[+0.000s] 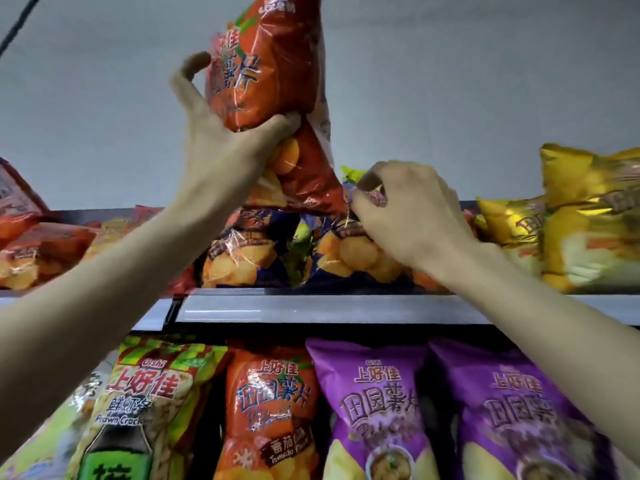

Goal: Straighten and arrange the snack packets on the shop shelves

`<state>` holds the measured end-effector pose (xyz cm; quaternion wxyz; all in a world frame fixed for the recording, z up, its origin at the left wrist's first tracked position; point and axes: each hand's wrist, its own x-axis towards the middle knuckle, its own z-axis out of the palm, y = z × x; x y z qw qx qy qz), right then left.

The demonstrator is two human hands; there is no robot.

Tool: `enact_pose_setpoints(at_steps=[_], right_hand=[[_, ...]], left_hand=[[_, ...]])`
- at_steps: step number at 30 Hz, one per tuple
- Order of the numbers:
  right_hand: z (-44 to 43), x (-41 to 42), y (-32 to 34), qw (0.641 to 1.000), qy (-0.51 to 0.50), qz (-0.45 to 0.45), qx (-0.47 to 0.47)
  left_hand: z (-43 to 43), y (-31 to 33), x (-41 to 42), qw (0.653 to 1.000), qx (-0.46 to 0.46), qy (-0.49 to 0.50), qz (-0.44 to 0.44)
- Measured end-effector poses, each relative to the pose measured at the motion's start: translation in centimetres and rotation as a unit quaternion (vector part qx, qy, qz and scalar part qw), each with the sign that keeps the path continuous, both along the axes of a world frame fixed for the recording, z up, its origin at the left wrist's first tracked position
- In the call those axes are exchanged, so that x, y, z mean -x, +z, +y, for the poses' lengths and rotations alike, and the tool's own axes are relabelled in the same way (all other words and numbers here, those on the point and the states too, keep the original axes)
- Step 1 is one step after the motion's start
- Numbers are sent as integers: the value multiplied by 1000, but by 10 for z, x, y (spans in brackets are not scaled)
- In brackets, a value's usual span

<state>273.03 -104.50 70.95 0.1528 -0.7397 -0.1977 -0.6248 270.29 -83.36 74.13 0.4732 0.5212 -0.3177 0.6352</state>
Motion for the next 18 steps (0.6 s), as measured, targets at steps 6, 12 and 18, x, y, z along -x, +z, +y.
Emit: enact_pose_setpoints(at_steps=[6,12,18], right_hand=[[-101,5,-23,985,144,49,-79],[-161,2,-40,964,229,64,-122],[-180,-26,-38,990,105,68,-67]], left_hand=[[-130,10,-24,999,-47,-9,16],[-221,15,-44,996,-32,6,80],[-259,0,-68,974,-35,28,222]])
